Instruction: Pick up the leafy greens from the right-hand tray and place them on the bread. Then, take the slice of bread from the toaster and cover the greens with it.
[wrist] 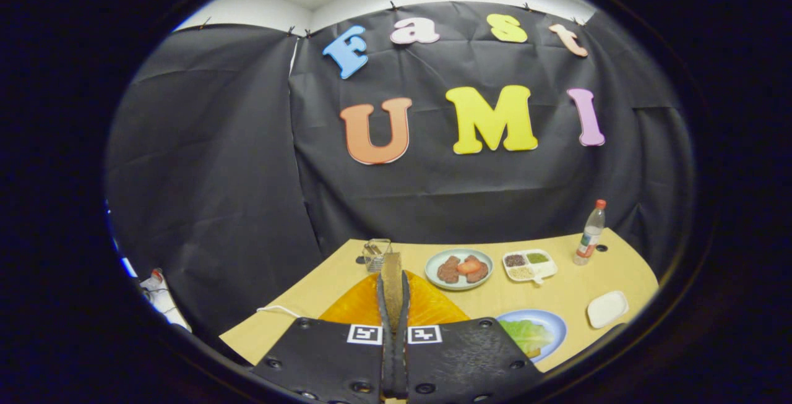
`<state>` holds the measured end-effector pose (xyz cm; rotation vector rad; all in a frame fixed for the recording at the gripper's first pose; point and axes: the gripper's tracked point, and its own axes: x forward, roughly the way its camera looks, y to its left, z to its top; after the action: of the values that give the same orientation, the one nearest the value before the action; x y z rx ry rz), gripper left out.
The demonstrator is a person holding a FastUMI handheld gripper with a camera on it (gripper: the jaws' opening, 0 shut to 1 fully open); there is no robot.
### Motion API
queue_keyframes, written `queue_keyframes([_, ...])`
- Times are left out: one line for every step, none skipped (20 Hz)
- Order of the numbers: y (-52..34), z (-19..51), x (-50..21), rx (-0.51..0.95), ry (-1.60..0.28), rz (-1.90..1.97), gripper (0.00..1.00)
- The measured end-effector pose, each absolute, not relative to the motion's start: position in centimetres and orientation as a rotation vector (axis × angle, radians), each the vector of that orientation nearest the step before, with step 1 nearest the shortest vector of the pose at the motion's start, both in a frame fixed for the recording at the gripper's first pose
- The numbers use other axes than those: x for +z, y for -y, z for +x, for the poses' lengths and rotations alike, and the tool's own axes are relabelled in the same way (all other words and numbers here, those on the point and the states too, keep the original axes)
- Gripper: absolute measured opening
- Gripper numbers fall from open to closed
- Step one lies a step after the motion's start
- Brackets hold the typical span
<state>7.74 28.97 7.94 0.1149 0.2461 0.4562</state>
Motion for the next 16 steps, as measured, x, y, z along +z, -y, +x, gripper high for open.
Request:
queue_keyframes([-28.5, 7.7, 8.5, 0.455, -0.236, 0.120, 0.00])
queue_keyframes([-27.9, 7.6, 8.8, 0.449, -0.230, 0.126, 0.00])
queue_keyframes([-27.3, 7.6, 9.0, 0.446, -0.226, 0.130, 0.00])
queue_keyframes([-26.6, 7.7, 9.1, 0.437, -0.222, 0.136, 0.00])
queue_keyframes([-25.8, 7.8, 9.0, 0.428, -0.220, 0.147, 0.00])
queue_keyframes([-25.0, 8.0, 8.6, 0.418, -0.222, 0.155, 0.00])
queue_keyframes([-24.1, 8.3, 8.1, 0.406, -0.226, 0.160, 0.00])
queue_keyframes([-23.2, 8.6, 7.4, 0.390, -0.233, 0.164, 0.00])
queue_keyframes([-22.3, 8.8, 6.5, 0.377, -0.247, 0.170, 0.00])
queue_keyframes([-21.6, 9.2, 5.5, 0.362, -0.262, 0.178, 0.00])
queue_keyframes([-20.9, 9.6, 4.5, 0.350, -0.278, 0.186, 0.00])
queue_keyframes([-20.2, 10.1, 3.5, 0.336, -0.293, 0.192, 0.00])
queue_keyframes([-19.6, 10.5, 2.4, 0.325, -0.304, 0.196, 0.00])
queue_keyframes([-19.0, 10.9, 1.4, 0.311, -0.315, 0.201, 0.00])
queue_keyframes([-18.5, 11.3, 0.4, 0.298, -0.324, 0.206, 0.00])
queue_keyframes([-18.0, 11.7, -0.5, 0.280, -0.331, 0.207, 0.00])
